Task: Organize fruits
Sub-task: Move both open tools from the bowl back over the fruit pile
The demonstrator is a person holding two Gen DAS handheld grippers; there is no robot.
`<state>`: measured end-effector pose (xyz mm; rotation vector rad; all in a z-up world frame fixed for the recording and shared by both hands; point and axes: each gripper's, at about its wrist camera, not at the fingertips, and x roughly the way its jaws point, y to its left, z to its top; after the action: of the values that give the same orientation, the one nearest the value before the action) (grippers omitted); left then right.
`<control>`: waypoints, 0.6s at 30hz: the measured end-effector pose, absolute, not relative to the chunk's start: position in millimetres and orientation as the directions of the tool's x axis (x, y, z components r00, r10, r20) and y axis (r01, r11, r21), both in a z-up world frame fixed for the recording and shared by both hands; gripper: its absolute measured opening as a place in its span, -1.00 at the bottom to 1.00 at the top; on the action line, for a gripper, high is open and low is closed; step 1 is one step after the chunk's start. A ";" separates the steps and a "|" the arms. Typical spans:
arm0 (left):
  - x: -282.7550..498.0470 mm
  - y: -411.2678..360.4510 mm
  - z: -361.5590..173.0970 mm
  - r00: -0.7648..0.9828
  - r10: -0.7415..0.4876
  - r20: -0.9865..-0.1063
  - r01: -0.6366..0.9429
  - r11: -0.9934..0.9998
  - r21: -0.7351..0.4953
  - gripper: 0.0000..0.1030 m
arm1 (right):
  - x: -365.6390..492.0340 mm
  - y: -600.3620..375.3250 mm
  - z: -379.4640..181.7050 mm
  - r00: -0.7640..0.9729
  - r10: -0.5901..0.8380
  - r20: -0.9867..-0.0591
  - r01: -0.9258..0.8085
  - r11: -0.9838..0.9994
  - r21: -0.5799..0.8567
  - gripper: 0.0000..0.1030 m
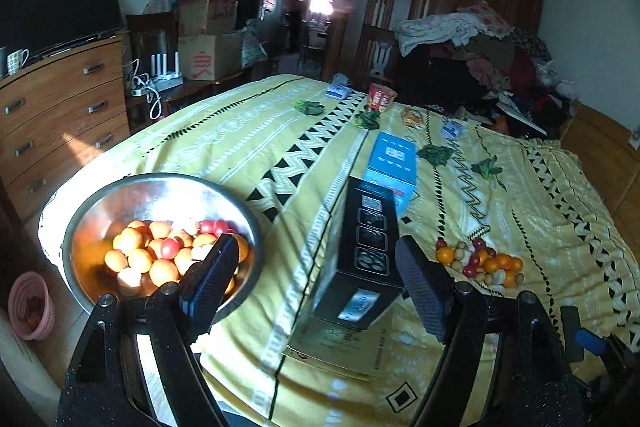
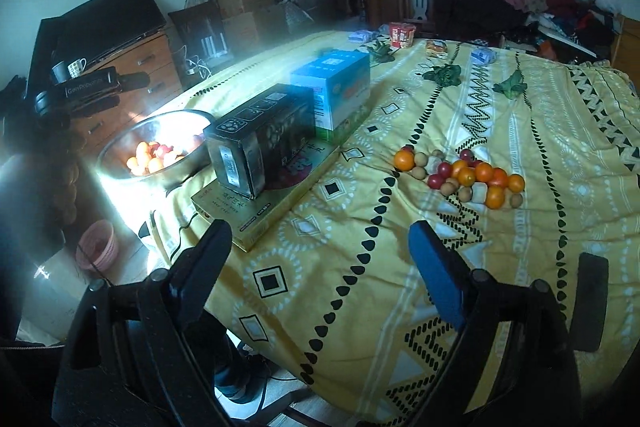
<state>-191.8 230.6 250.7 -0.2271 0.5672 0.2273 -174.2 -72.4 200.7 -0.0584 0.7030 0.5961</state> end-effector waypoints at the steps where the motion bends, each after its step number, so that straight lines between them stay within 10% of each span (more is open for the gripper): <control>1: -190.8 220.4 249.4 0.821 0.137 -0.554 -0.256 0.956 -0.142 0.59 | -173.7 -75.8 200.5 0.609 0.492 -0.622 -0.524 0.839 0.151 0.76; 18: -163.8 106.3 198.3 0.789 -0.139 -0.598 0.027 0.981 -0.192 0.59 | -174.8 -123.8 206.9 0.728 0.348 -0.590 -0.353 0.929 0.111 0.83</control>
<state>-163.8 106.3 198.3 -0.1770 0.6561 -0.0898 -174.8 -123.8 206.9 -0.0088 0.6483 0.3863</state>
